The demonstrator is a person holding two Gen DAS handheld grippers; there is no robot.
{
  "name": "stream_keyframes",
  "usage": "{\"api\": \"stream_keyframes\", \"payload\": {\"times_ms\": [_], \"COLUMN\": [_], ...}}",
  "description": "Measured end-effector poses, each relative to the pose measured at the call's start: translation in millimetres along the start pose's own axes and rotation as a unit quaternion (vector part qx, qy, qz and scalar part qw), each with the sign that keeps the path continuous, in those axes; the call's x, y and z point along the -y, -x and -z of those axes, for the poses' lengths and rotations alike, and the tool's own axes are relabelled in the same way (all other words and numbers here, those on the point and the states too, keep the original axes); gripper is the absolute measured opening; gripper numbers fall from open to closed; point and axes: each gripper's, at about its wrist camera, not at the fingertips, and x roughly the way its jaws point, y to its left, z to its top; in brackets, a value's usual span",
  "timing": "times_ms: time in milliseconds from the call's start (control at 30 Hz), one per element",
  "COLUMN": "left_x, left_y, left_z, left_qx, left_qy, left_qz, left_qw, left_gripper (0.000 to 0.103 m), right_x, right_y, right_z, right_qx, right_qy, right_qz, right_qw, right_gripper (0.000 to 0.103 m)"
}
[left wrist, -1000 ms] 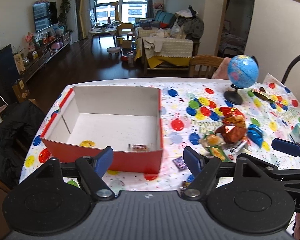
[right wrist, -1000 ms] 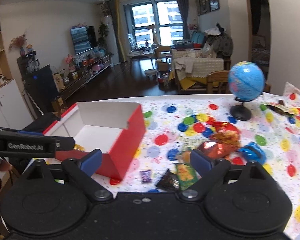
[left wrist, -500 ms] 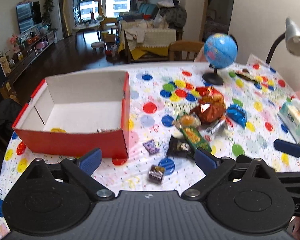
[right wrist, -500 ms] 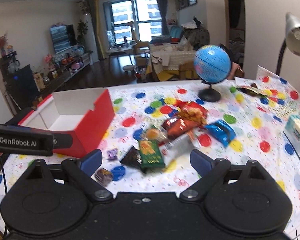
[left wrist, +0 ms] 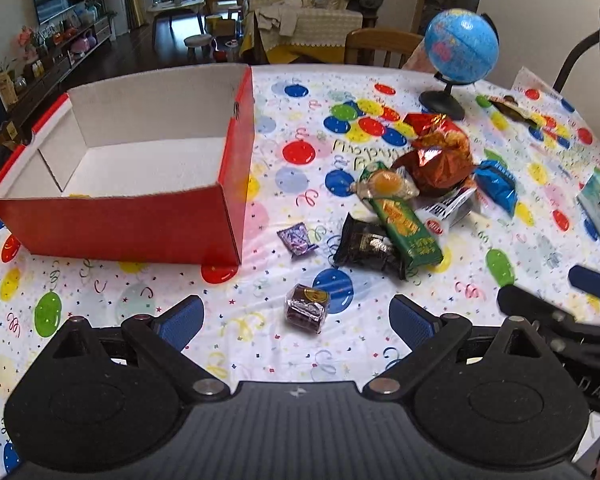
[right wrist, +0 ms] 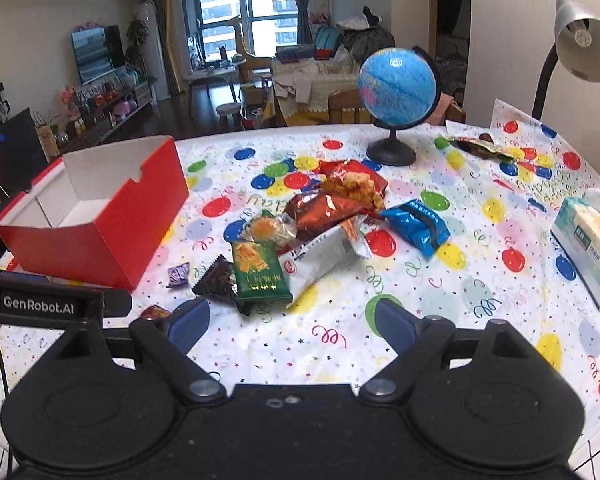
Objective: Organize snacks
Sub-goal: 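Withdraw both tools from the box back toward the remaining snacks, then grasp the dark chocolate cake packet with the left tool while the right tool grasps the green cracker packet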
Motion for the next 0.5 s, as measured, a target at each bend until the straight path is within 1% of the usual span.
{"api": "stream_keyframes", "payload": {"times_ms": [100,267,500], "left_x": [-2,-9,-19], "left_y": [-10,-28,-54], "left_z": [1,3,1], "left_qx": [-0.005,-0.016,-0.028], "left_qy": [0.004,0.027,0.054], "left_qz": [0.0,0.012,0.004], "left_qw": [1.0,0.9994,0.9981], "left_gripper": [0.1,0.1,0.1], "right_x": [-3,-9,-18], "right_y": [-6,-23,-55], "right_z": [-3,-11,-25], "right_qx": [0.005,0.001,-0.009], "right_qy": [0.011,0.031,0.062], "right_qz": [0.002,-0.007,-0.031], "right_qw": [1.0,1.0,0.998], "right_gripper": [0.087,0.085,0.077]}}
